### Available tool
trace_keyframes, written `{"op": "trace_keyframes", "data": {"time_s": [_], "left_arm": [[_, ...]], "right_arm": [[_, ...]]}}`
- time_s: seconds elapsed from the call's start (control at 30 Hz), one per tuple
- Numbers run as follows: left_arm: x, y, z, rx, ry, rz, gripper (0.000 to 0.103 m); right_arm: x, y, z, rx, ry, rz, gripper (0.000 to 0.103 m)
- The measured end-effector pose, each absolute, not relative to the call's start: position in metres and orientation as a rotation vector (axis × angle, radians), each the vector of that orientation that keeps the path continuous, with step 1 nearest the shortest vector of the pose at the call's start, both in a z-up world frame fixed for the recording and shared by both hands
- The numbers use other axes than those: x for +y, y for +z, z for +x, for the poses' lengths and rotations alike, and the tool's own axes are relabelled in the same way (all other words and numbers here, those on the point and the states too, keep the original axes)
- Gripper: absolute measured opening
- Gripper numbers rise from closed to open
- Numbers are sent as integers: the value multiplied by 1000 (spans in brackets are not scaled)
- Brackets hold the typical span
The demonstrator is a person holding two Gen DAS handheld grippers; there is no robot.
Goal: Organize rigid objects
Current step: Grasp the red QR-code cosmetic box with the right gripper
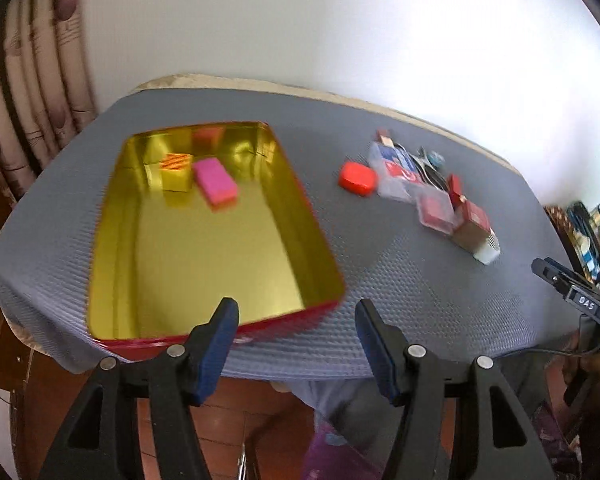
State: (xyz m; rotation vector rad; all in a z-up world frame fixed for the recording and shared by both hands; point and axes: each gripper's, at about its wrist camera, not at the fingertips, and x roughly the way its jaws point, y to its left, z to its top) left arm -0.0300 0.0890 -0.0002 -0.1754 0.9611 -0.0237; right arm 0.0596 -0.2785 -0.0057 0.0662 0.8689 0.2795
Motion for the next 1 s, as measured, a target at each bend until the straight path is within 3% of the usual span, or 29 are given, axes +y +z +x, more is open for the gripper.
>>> {"op": "trace_keyframes", "data": {"time_s": [0.23,0.6,0.67,0.7,0.77,0.87,1.0], "left_arm": [[57,5,-26,937,-1,-146,62],[60,-6,-21,976,-8,-120,62],[61,-7,-22,964,-10,-112,62],[60,-7,-22,964,-8,-105,62],[59,-7,-22,962,-9,-96,62],[57,-8,-23,959,-20,-87,62],[52,-5,-23,965,-71,-105,62]], "right_arm": [[-232,5,97,842,614,-163,75],[-174,-15,156,983,771,-454,66],[-166,-20,159,995,781,-474,62],[-161,-23,163,1007,777,-492,53],[-158,-27,168,1027,780,-499,46],[-154,-20,168,1006,751,-516,46],[-189,24,154,885,726,-280,46]]}}
